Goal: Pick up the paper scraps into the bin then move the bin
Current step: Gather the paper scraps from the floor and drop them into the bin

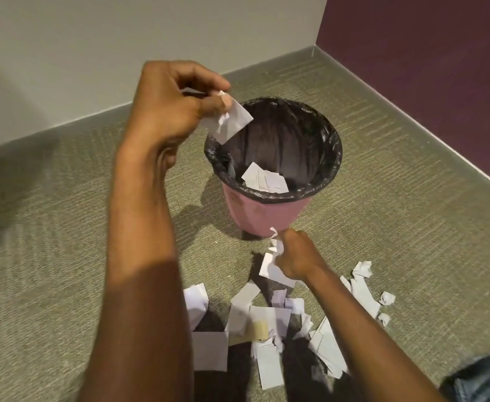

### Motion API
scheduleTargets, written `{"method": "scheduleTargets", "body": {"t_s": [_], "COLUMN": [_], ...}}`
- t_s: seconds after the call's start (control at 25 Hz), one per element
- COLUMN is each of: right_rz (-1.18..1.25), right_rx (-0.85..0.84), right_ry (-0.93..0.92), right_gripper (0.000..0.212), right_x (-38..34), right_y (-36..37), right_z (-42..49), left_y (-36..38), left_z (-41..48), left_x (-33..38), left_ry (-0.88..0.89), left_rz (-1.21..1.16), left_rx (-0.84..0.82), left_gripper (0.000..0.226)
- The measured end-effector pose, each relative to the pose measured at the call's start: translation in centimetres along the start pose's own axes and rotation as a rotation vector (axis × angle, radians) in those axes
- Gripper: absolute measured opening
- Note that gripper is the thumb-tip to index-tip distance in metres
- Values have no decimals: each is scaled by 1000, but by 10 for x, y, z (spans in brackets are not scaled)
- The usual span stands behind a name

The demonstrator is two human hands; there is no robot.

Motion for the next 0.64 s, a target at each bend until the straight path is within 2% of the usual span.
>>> {"method": "scheduleTargets", "body": {"t_s": [0.16,0.24,0.4,0.44,0.52,0.56,0.64], "right_rz": [33,43,96,105,146,178,224], "right_rx": [-45,-49,-59,-57,-49,-54,-71], "right_ry": [-91,-128,-149,-141,-142,-150,-165], "right_gripper": [21,21,17,16,17,19,23], "right_x": [-26,-35,-46,-49,-55,-61,-74], "right_y": [-23,-36,-58,-64,-78,-87,-107], "right_z": [-1,0,-4,-6,-9,-11,-15], "left_y": [74,94,108,105,93,85,66], "left_z": [32,36,32,31,27,24,8], "left_x": [-32,-53,-72,-72,-71,-73,-80], "left_ry": [-39,-58,-124,-115,-88,-90,-157], "left_rz": [159,211,159,156,124,82,15], "left_rx": [-188,-203,-204,-187,-120,-50,197], "left_gripper": [20,24,52,51,33,22,25]}}
Point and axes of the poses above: each hand's wrist, its own z-axis towards the middle knuckle, its own y-axis out of the palm, x = y × z, the point moved 3 cm from there along z, towards the middle knuckle, and after that the axes turned 9 degrees about z, right-handed, at the moved point
